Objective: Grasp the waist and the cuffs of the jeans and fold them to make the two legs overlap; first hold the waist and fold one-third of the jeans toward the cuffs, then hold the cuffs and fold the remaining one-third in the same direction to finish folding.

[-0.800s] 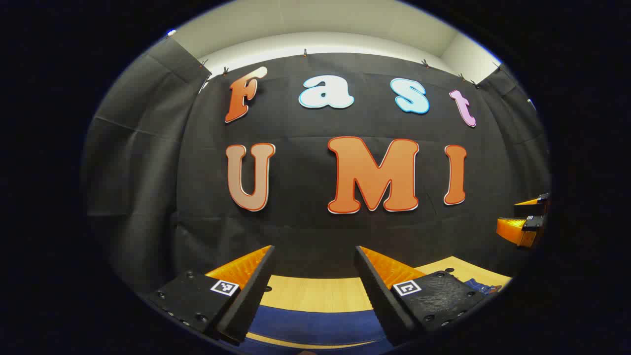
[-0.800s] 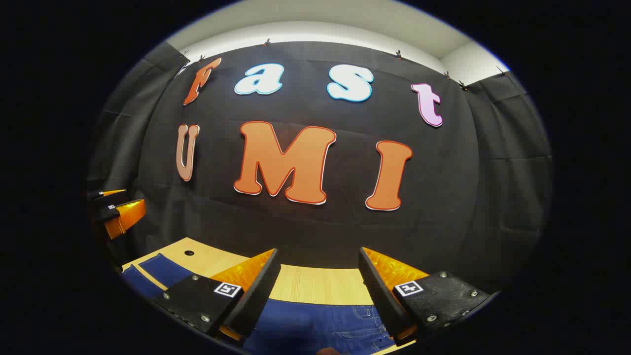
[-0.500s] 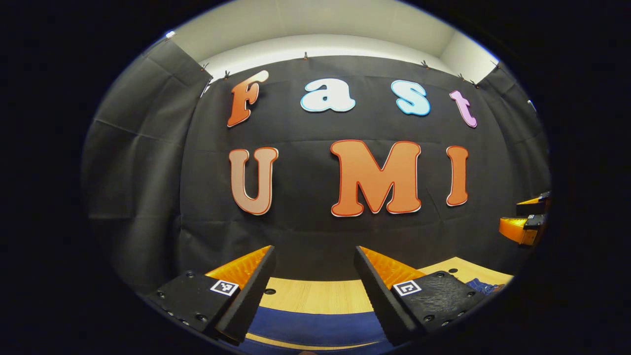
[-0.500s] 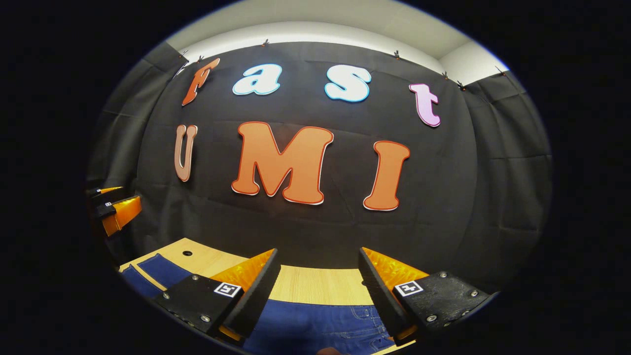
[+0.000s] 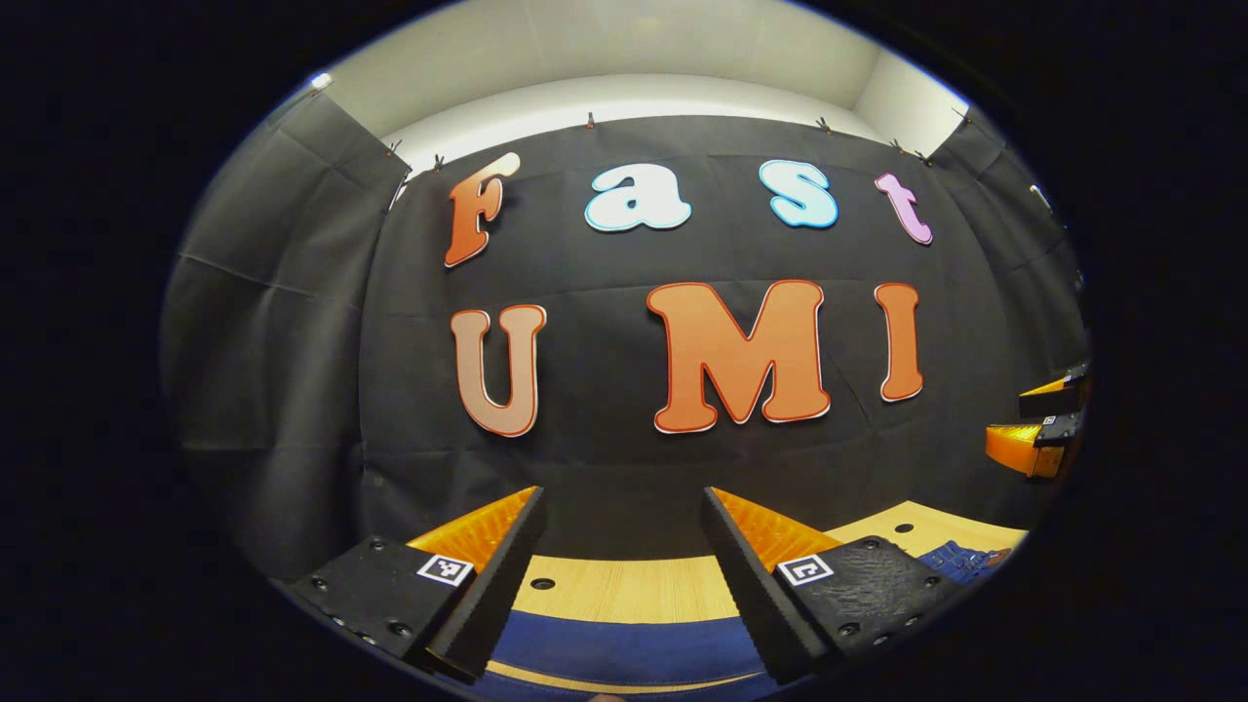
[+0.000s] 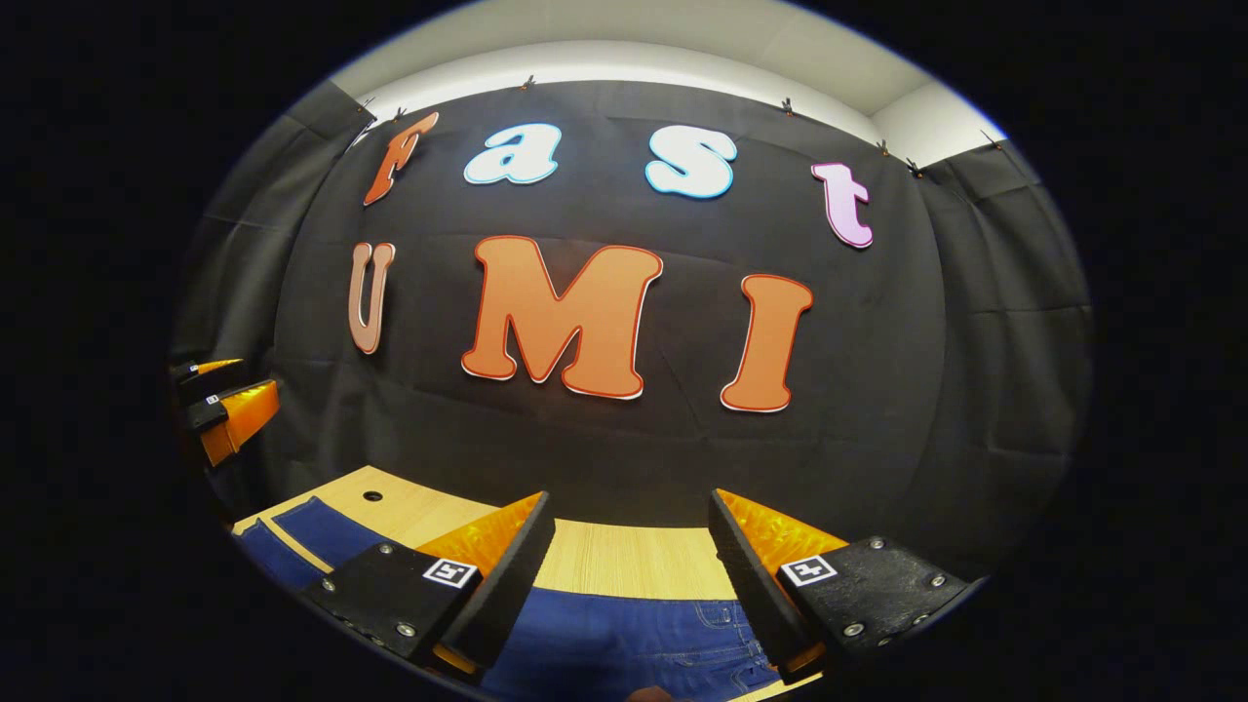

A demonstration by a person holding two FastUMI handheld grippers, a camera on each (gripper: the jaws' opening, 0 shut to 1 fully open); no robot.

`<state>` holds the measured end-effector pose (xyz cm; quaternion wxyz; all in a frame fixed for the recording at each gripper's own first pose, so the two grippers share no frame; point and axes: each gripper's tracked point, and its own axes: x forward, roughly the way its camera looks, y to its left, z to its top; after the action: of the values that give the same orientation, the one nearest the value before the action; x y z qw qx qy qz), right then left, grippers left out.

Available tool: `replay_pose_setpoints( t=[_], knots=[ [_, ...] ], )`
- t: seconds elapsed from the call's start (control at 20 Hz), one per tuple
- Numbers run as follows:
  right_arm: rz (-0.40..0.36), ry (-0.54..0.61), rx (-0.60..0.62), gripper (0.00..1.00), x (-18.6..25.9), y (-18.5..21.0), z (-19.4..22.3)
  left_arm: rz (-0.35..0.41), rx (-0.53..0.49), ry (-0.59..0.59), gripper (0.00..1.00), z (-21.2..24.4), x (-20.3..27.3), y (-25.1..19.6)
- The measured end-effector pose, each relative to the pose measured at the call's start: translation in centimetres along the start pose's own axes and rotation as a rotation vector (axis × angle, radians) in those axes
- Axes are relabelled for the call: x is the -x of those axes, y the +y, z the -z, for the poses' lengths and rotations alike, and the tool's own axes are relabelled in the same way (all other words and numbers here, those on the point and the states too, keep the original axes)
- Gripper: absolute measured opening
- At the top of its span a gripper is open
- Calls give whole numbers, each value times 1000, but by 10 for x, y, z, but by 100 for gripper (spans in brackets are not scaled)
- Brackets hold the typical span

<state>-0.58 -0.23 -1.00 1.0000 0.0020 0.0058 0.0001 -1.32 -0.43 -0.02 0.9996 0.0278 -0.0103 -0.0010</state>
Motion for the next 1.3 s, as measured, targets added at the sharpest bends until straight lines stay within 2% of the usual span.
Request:
replay_pose_setpoints(
  t=[0.2,0.35,0.4,0.5,0.7,0.85,0.95,1.0,1.15,1.3],
  knots=[
    [14,24,-19,97,0,-9,9,-10,34,70,98,22,2,9],
    [31,60,-17,97,2,-19,24,-47,55,122,98,37,5,24],
    [35,73,-23,98,3,-22,28,-44,67,134,98,40,7,26],
    [49,104,-44,98,2,-30,39,21,111,201,98,58,10,16],
    [73,177,-73,98,1,-48,64,-50,116,303,97,92,9,42],
    [64,245,-97,98,3,-54,87,-67,154,366,98,116,16,52],
    [67,293,-126,100,5,-59,102,-96,201,421,97,136,20,69],
    [75,317,-147,98,5,-63,110,-118,225,451,97,146,23,78],
    [64,390,-233,98,6,-62,130,-184,309,539,97,177,31,105],
    [87,451,-301,98,5,-69,148,-234,391,621,98,208,40,126]
  ],
)
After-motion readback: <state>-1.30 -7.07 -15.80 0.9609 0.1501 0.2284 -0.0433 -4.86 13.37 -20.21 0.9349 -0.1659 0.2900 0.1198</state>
